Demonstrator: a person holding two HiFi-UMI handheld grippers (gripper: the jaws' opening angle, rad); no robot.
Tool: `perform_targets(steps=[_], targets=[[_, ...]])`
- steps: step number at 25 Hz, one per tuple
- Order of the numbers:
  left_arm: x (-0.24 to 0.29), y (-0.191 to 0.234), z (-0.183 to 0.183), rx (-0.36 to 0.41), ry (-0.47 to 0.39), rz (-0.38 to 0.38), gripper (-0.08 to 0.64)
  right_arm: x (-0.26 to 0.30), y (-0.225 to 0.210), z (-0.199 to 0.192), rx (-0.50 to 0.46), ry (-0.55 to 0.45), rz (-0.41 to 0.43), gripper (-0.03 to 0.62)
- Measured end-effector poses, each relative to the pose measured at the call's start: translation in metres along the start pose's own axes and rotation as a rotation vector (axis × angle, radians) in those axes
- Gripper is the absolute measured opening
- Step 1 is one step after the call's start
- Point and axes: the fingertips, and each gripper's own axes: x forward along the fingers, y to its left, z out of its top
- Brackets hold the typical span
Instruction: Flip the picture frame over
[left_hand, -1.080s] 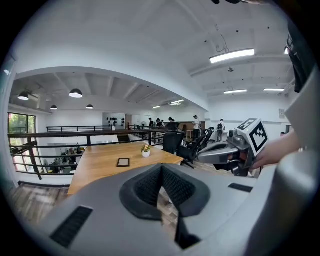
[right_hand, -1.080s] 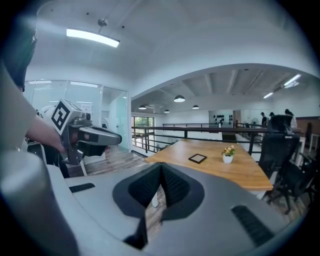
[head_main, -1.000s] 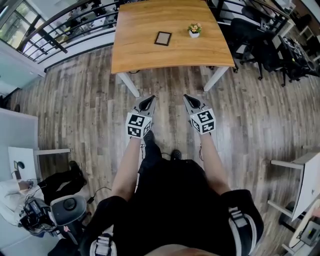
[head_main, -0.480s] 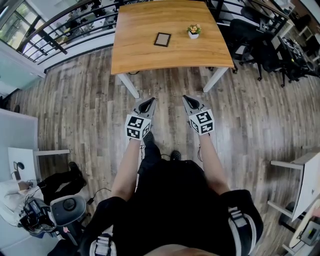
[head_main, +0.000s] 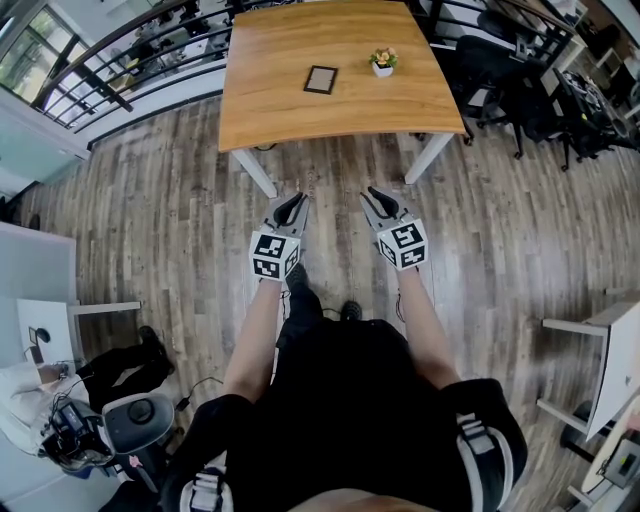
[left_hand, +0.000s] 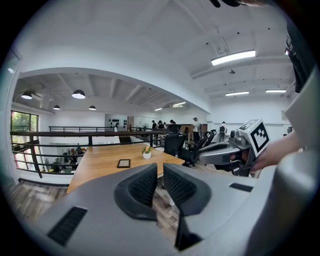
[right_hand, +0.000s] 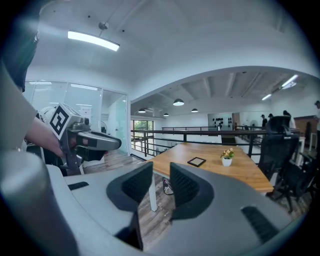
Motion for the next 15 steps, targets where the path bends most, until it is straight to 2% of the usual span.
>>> perform_targets(steps=[2,4,5,10,15], targets=[[0.002,0.003,0.0,-0.004,-0.01,0.019,0.052,0.001,-0.002,0.003,0.001,-0.017,0.003,0.217],[0.006,0.006,-0.001,-0.01,-0.01,0.03,0.211,0.001,-0.004,0.005,0.006,-0.035,0.001,0.294],[0.007,0.007,-0.002,-0.011,-0.009,0.032,0.241,0.001,-0.005,0.006,0.009,-0.044,-0.002,0.326],[0.014,0.014,-0.003,-0.022,-0.005,0.019,0.264,0.008,-0.011,0.012,0.023,-0.066,-0.019,0.391],[0.023,0.035,-0.003,-0.038,-0.005,0.004,0.267,0.03,-0.014,0.015,0.032,-0.054,-0.031,0.396]])
